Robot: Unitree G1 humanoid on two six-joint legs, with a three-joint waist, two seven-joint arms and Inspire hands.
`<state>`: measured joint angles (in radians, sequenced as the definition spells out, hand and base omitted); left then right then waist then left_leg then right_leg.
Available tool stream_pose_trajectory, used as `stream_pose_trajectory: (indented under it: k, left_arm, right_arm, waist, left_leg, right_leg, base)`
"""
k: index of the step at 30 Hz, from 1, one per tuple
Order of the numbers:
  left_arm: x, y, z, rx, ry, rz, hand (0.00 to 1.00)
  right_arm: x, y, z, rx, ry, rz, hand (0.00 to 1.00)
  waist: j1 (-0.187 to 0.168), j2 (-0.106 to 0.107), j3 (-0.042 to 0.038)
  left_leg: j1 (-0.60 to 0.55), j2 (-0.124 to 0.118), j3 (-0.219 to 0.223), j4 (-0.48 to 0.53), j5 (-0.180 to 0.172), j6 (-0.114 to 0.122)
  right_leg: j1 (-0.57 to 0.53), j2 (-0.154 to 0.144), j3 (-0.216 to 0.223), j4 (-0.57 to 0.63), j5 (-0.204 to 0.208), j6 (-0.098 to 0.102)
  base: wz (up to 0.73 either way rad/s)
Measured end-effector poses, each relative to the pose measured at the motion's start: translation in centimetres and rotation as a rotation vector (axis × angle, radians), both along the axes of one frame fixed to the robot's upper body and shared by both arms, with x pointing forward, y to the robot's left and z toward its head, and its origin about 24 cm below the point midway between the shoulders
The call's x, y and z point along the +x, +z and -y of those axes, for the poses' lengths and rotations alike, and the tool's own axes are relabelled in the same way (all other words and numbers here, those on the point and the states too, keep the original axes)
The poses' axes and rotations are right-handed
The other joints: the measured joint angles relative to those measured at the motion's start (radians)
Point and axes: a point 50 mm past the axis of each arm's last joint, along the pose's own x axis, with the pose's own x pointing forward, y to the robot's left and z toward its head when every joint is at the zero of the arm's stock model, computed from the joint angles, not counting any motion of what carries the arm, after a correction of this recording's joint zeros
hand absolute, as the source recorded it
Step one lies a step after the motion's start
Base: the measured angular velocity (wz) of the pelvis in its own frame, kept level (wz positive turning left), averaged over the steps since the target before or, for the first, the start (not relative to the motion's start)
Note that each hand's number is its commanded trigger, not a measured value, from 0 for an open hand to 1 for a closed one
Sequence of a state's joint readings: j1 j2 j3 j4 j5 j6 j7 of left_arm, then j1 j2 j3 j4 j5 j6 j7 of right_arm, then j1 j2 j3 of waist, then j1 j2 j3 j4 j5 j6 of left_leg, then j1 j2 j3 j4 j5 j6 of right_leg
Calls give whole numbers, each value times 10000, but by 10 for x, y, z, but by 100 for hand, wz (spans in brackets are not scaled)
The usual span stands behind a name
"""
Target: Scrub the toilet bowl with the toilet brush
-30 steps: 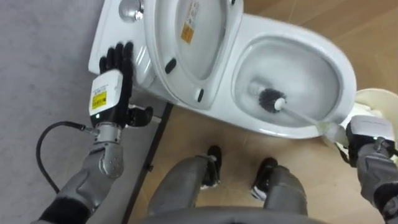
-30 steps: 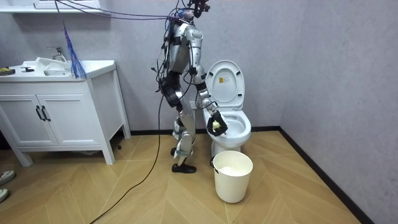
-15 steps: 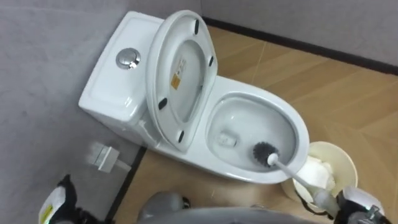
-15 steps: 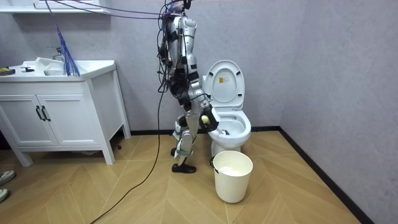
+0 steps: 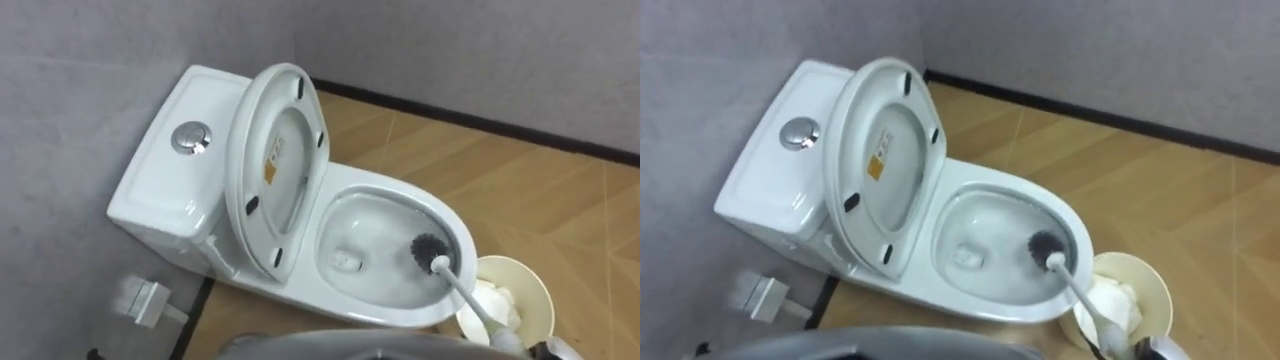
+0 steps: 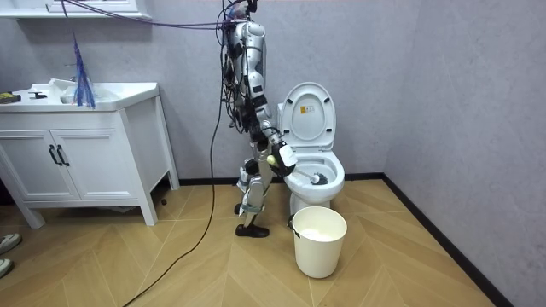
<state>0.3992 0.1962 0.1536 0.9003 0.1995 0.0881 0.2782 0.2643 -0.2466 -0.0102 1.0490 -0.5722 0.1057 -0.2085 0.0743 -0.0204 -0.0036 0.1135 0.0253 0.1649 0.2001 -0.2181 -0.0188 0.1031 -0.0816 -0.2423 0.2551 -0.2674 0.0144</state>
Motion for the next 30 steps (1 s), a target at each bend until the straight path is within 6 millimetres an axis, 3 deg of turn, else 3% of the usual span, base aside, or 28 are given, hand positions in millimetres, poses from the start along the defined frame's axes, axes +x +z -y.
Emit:
stream_pose_trajectory:
  k: [7, 11, 17, 22, 30]
  left_arm:
    - [20, -6, 12, -511, 149, 389, 0]
    - [35, -7, 13, -550, -9, 865, 0]
    - [44, -5, 13, -533, -141, 1330, 0]
    - [44, -7, 17, -655, 19, 1408, 0]
    - [42, -8, 18, -666, 67, 1347, 0]
  right_arm:
    - [7, -4, -17, 213, -612, 1120, 100]
    - [14, 1, -15, -234, -640, 2154, 100]
    - [28, 17, -5, -1876, -2160, 4712, 100]
    - [21, 21, 1, -2472, -3221, 5258, 100]
    - [7, 16, -7, -2371, -4069, 5046, 100]
  waist:
    - [-290, 66, 29]
    - [-628, 223, 35]
    - [-1073, 237, 28]
    - [-1220, 244, 23]
    - [-1246, 223, 26]
  left_leg:
    - [342, 22, 249, -162, -2, 3]
    - [397, 63, 573, -372, -2, 3]
    - [414, 52, 947, -411, -2, 3]
    - [546, 73, 1035, -510, -2, 2]
    - [545, 153, 1056, -552, -1, 1]
  right_leg:
    - [-22, 115, 687, -42, 14, 10]
    - [-172, 233, 1089, -151, 126, 11]
    - [-399, 269, 1537, -77, 168, 45]
    - [-366, 320, 1597, -142, 210, 24]
    - [-365, 405, 1597, -192, 257, -41]
  base:
    - [-25]
    - [-22]
    - [-22]
    - [-11]
    - [-1]
